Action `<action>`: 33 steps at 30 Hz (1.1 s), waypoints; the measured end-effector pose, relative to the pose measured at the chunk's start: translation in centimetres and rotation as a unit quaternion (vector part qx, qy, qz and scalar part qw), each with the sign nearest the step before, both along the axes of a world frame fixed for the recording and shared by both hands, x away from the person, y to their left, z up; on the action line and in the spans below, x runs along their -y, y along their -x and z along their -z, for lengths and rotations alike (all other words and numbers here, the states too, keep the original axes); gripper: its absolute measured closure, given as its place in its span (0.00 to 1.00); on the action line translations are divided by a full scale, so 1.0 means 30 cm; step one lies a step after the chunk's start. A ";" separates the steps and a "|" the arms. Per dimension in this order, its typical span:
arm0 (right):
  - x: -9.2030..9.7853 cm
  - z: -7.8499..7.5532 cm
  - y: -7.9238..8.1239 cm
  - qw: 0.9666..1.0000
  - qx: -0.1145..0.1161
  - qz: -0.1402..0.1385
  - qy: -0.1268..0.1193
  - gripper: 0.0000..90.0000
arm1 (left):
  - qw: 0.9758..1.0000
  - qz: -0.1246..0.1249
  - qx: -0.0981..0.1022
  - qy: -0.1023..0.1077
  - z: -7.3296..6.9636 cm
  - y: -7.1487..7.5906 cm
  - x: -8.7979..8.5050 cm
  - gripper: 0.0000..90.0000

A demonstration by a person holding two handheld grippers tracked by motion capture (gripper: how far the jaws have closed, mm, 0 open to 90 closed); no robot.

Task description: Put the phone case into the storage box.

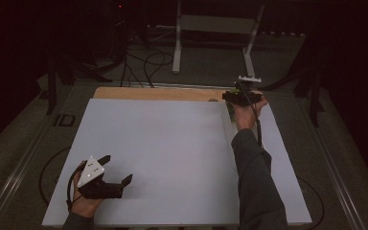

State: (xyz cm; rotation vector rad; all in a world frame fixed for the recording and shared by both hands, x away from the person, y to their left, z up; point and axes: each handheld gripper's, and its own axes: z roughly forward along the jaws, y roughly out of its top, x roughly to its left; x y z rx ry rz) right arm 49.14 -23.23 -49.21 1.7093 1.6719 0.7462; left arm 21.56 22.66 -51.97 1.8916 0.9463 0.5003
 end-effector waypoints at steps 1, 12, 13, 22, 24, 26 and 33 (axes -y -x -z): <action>0.000 -0.004 0.001 1.000 0.005 0.001 0.003 0.08 | 1.000 0.000 0.000 0.000 0.000 0.000 0.000 0.00; 0.013 -0.027 0.010 1.000 0.028 -0.007 -0.011 0.08 | 1.000 -0.003 0.002 0.003 -0.002 0.000 -0.002 0.00; 0.014 -0.032 0.011 0.999 0.032 -0.009 -0.015 0.08 | 1.000 -0.003 0.002 0.003 -0.002 0.000 -0.002 0.00; 0.004 -0.033 0.015 0.999 0.034 -0.019 -0.022 0.08 | 1.000 -0.003 0.002 0.002 -0.002 0.001 0.000 0.00; -0.002 -0.030 0.016 0.999 0.034 -0.023 -0.023 0.08 | 1.000 -0.003 0.002 0.003 -0.002 0.001 -0.001 0.00; -0.006 -0.030 0.017 0.999 0.035 -0.025 -0.024 0.08 | 1.000 -0.003 0.002 0.002 -0.002 0.001 -0.001 0.00; -0.024 -0.026 0.036 0.998 0.037 -0.034 -0.030 0.08 | 1.000 -0.002 0.002 0.001 -0.002 0.001 0.000 0.00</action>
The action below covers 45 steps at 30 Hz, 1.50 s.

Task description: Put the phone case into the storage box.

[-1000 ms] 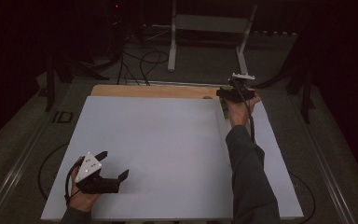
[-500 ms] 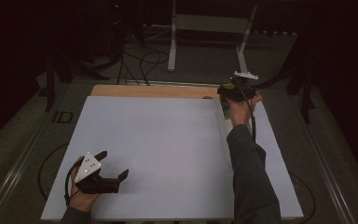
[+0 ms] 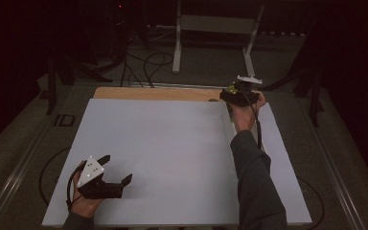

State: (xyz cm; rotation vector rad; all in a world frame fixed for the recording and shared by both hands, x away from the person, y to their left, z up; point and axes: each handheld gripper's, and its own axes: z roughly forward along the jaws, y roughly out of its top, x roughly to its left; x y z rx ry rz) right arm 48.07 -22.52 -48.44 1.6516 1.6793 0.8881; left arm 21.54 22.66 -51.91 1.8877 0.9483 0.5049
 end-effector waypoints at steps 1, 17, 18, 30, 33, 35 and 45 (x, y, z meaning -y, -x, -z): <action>-0.001 0.001 0.003 1.000 0.000 0.000 -0.002 0.08 | 1.000 0.000 0.000 -0.001 0.000 0.000 0.001 0.00; -0.049 -0.002 0.069 0.999 -0.011 -0.045 -0.014 0.10 | 1.000 0.000 -0.002 -0.003 0.003 -0.001 0.005 0.00; -0.049 -0.002 0.069 0.999 -0.011 -0.045 -0.014 0.10 | 1.000 0.000 -0.002 -0.003 0.003 -0.001 0.005 0.00; -0.114 -0.016 0.135 0.995 -0.007 -0.101 -0.011 0.12 | 1.000 -0.003 -0.003 -0.005 0.006 -0.002 0.001 0.00; -0.124 -0.019 0.158 0.993 -0.002 -0.114 -0.009 0.11 | 1.000 -0.004 -0.003 -0.004 0.006 -0.002 0.000 0.00; -0.127 -0.019 0.168 0.993 0.000 -0.118 -0.010 0.11 | 1.000 -0.006 -0.003 -0.004 0.008 -0.003 -0.001 0.00; -0.159 -0.025 0.235 0.989 0.011 -0.150 -0.010 0.10 | 1.000 -0.010 -0.007 -0.003 0.010 -0.006 -0.006 0.00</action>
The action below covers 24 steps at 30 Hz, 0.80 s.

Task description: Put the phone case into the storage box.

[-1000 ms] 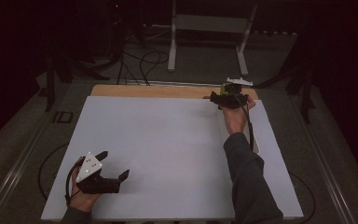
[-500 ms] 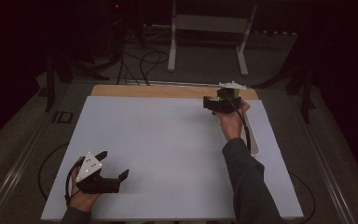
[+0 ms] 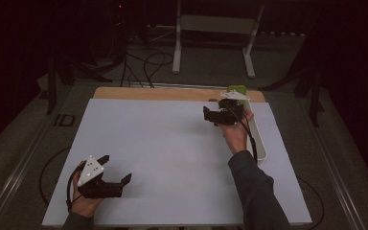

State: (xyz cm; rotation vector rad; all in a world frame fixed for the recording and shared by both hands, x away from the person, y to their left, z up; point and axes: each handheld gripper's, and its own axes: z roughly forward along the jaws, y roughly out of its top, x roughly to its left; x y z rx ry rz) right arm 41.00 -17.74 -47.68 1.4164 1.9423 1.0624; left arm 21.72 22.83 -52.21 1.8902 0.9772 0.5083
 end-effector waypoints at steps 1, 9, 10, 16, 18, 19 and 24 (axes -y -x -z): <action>-0.003 -0.004 0.012 1.000 0.004 -0.005 -0.003 0.10 | 1.000 0.000 0.000 0.000 0.000 0.000 0.000 0.00; -0.019 -0.024 0.072 1.000 0.017 -0.021 -0.011 0.10 | 1.000 -0.001 -0.001 -0.001 0.001 0.000 0.001 0.00; -0.019 -0.026 0.080 1.000 0.018 -0.023 -0.013 0.10 | 1.000 -0.001 -0.001 -0.002 0.001 0.000 0.001 0.00; -0.012 -0.028 0.132 0.999 0.019 -0.031 -0.032 0.10 | 1.000 -0.004 -0.003 -0.004 0.002 -0.002 0.000 0.00; -0.007 -0.027 0.149 0.999 0.017 -0.036 -0.033 0.10 | 1.000 -0.005 -0.003 -0.004 0.003 -0.002 0.001 0.00; -0.005 -0.027 0.158 0.999 0.018 -0.037 -0.033 0.10 | 1.000 -0.005 -0.003 -0.005 0.003 -0.002 0.001 0.00; 0.010 -0.026 0.207 0.998 0.022 -0.048 -0.034 0.10 | 1.000 -0.007 -0.003 -0.004 0.002 -0.002 0.000 0.00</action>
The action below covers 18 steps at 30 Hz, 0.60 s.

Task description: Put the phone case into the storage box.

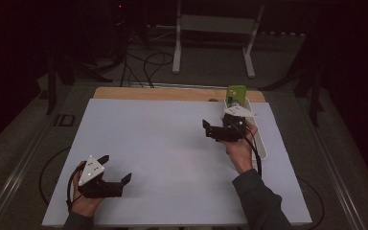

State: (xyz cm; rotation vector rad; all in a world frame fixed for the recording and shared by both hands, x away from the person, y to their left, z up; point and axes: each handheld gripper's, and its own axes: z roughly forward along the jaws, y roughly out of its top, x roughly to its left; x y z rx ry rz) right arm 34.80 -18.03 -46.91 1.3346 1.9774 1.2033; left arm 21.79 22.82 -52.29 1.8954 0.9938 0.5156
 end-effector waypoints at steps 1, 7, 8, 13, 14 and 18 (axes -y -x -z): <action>0.003 0.001 0.009 1.000 0.001 -0.003 -0.001 0.10 | 1.000 0.000 0.000 0.000 0.000 0.000 0.000 0.00; 0.029 0.029 0.092 1.000 0.001 -0.028 0.001 0.10 | 1.000 -0.002 0.000 -0.001 0.000 0.001 0.000 0.00; 0.032 0.032 0.104 0.999 0.000 -0.032 0.002 0.10 | 1.000 -0.002 0.001 0.000 -0.001 0.002 -0.001 0.00; 0.048 0.057 0.201 0.998 0.025 -0.058 0.004 0.10 | 1.000 -0.005 0.002 0.002 -0.002 0.004 -0.006 0.00; 0.052 0.065 0.221 0.998 0.028 -0.063 0.007 0.10 | 1.000 -0.006 0.003 0.003 -0.002 0.004 -0.007 0.00; 0.069 0.101 0.294 0.996 0.043 -0.082 0.005 0.10 | 1.000 -0.008 0.006 0.004 -0.004 0.007 -0.009 0.00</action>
